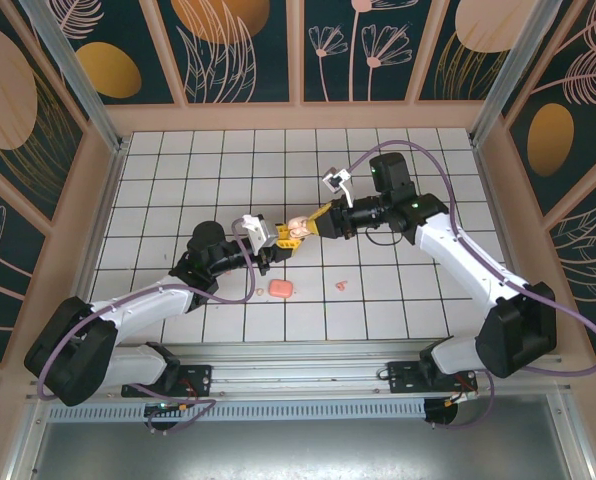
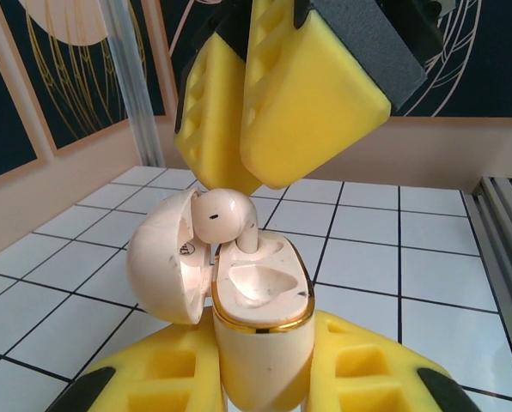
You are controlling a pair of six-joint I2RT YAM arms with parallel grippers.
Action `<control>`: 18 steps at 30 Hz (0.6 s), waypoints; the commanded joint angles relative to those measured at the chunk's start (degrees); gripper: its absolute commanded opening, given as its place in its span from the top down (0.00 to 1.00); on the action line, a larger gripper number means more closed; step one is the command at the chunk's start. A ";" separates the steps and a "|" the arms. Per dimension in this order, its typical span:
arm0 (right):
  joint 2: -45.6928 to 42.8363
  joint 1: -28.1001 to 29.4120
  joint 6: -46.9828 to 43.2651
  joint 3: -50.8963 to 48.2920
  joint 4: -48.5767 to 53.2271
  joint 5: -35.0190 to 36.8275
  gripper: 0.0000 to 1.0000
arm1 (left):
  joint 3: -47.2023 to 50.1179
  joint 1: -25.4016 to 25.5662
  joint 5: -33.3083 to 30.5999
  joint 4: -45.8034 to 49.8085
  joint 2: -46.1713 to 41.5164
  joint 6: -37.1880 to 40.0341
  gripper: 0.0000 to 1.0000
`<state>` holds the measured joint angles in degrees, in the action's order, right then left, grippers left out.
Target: Insert the wireless bluetooth earbuds into the charging case
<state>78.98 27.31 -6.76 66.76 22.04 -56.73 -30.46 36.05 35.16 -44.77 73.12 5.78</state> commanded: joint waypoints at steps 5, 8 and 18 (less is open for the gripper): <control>1.01 0.99 -6.99 3.10 5.56 -1.65 0.75 | -2.40 0.25 3.76 -0.67 -0.88 0.79 0.95; 0.68 1.18 -9.46 3.32 6.52 -1.10 0.76 | -2.68 0.26 4.43 -0.47 -0.88 0.71 0.95; -1.60 2.55 -19.58 3.27 7.17 2.86 0.76 | -4.11 0.24 7.71 0.89 0.00 0.36 0.95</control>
<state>78.54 28.51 -20.71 68.34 27.62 -54.17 -31.86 36.01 39.48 -42.28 73.12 5.78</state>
